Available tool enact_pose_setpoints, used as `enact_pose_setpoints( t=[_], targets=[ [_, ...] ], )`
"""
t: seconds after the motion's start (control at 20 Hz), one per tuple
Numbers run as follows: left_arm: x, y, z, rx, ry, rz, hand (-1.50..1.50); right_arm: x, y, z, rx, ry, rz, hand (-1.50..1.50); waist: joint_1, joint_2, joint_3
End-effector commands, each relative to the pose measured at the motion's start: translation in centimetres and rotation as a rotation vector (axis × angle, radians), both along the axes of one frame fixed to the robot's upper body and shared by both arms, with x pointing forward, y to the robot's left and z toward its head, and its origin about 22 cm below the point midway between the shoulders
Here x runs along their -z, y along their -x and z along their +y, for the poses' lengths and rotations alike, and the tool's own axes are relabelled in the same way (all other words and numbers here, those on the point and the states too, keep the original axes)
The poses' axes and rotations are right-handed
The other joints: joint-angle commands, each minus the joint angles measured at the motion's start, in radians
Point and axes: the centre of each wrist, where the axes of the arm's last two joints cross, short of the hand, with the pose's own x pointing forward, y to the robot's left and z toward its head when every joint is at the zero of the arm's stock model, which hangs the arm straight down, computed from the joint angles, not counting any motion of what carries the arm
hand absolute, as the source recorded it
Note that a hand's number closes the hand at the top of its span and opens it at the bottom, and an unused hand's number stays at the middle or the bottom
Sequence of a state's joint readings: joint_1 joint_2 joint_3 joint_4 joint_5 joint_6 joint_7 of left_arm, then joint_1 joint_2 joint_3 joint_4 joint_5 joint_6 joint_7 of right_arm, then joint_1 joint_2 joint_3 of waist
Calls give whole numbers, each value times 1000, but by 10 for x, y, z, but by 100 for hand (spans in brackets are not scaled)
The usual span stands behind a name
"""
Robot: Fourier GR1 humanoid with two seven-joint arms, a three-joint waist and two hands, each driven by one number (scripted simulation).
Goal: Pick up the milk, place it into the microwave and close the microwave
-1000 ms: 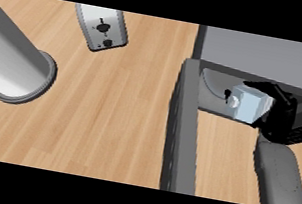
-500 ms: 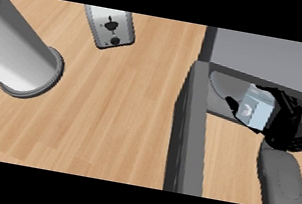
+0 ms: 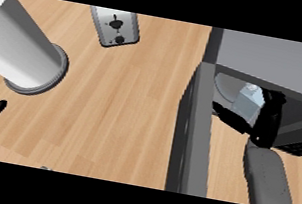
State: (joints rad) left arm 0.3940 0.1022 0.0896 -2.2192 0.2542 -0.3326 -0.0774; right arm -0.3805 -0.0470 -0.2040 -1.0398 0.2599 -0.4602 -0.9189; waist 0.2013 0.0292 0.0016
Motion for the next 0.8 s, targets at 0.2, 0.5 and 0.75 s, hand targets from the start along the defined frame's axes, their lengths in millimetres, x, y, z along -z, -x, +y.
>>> enact_pose_setpoints(
  t=[0.2, 0.5, 0.75],
  targets=[
    [0, -9, -9, 12, -14, -4, -150, -11, -41, 19, 9, -89, 260, -150, 3, 35, -1],
    [3, -10, -16, 12, -18, 18, -150, -13, -48, 12, 12, -67, 286, -150, -13, 29, 0],
    [4, -12, -19, 12, -12, 11, -150, -16, -55, 14, -38, -78, 325, -150, -31, 20, -1]
  ],
)
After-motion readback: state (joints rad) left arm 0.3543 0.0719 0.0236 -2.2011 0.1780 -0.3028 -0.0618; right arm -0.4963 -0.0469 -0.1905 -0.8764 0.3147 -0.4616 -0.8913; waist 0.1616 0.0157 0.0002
